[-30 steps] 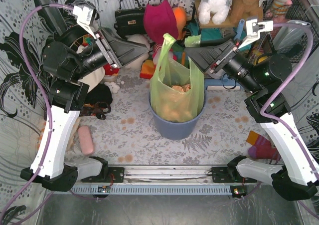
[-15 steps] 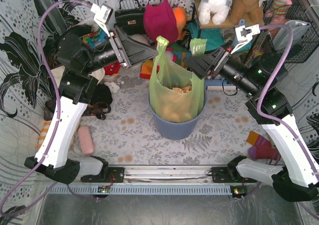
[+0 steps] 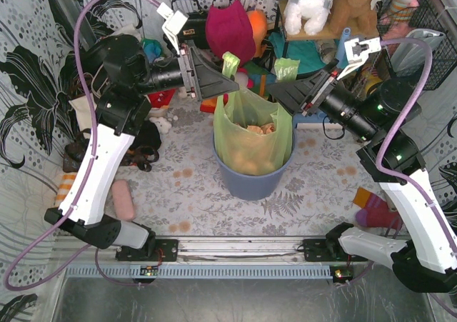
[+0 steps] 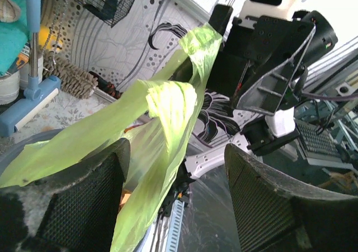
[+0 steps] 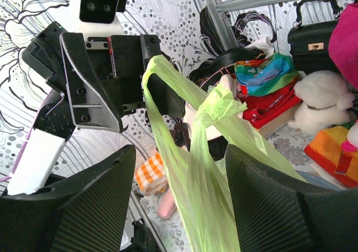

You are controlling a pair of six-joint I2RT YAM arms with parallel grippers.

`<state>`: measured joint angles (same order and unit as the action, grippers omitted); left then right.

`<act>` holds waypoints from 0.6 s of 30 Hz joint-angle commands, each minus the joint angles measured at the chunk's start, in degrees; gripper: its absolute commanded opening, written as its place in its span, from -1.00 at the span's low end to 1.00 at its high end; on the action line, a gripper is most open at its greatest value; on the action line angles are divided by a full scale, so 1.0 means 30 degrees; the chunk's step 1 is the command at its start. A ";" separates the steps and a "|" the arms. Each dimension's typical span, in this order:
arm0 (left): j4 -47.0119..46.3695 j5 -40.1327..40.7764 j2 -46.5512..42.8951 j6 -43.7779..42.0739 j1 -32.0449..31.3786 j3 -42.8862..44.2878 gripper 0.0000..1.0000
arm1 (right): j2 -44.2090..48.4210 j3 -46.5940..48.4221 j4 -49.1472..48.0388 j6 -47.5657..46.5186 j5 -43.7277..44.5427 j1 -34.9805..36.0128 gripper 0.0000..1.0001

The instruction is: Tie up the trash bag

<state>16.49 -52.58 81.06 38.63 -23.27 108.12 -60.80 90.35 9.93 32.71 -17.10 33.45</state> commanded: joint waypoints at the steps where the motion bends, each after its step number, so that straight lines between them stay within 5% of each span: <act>1: -0.0686 -0.1726 -0.0443 -0.0891 -0.0052 -0.0474 0.52 | 0.0065 0.0002 -0.0552 0.0152 -0.0431 0.0028 0.29; 8: -0.9682 -0.2810 -0.0143 0.5255 -0.0044 -0.2414 0.51 | -0.0675 -0.0517 -0.2239 0.1017 -0.1588 0.0019 0.25; 18: -0.7302 -0.0423 0.0212 0.4721 0.1143 0.2841 0.45 | -0.3682 0.5871 -0.2051 0.1991 -0.1169 0.0036 0.01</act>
<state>-2.20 -57.01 85.12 52.16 -21.85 111.87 -71.44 100.75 7.25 36.88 -20.53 33.45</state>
